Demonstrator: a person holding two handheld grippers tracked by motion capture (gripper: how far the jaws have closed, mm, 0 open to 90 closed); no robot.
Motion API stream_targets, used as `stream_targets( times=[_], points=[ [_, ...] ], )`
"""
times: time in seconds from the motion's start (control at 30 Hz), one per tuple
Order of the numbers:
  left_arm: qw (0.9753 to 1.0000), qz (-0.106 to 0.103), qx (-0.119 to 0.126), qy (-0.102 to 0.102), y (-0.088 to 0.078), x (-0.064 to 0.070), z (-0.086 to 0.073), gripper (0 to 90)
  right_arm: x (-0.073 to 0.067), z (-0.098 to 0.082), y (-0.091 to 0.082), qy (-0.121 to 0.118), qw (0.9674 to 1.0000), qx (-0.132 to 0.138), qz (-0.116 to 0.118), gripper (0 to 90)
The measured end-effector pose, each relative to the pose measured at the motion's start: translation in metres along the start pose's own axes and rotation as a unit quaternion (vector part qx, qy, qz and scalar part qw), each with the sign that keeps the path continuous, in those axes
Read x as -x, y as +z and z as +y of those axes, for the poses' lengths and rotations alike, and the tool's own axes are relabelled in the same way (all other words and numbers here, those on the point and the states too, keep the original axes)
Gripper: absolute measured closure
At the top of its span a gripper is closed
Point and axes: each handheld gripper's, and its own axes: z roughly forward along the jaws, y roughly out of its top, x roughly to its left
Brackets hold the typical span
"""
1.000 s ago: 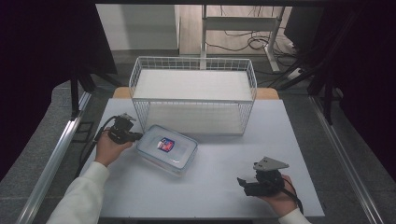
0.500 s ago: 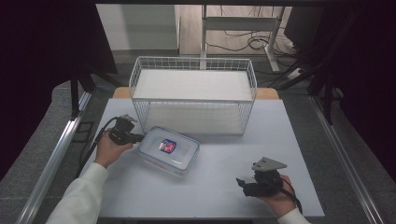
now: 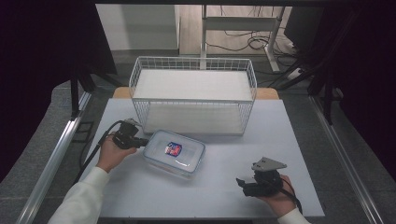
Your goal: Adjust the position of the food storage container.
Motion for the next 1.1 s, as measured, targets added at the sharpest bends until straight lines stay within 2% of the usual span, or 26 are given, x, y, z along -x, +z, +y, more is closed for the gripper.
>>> stream_targets(
  times=[0.33,1.1],
  points=[
    [0.9999,-0.012,-0.002,0.001,0.001,0.006,-0.001,90.0,0.0,0.0,0.0,0.0,1.0,0.0,-0.001,15.8],
    [0.9991,-0.036,-0.011,0.02,0.005,0.028,-0.005,90.0,0.0,0.0,0.0,0.0,1.0,0.0,0.0,15.8]
  ],
)
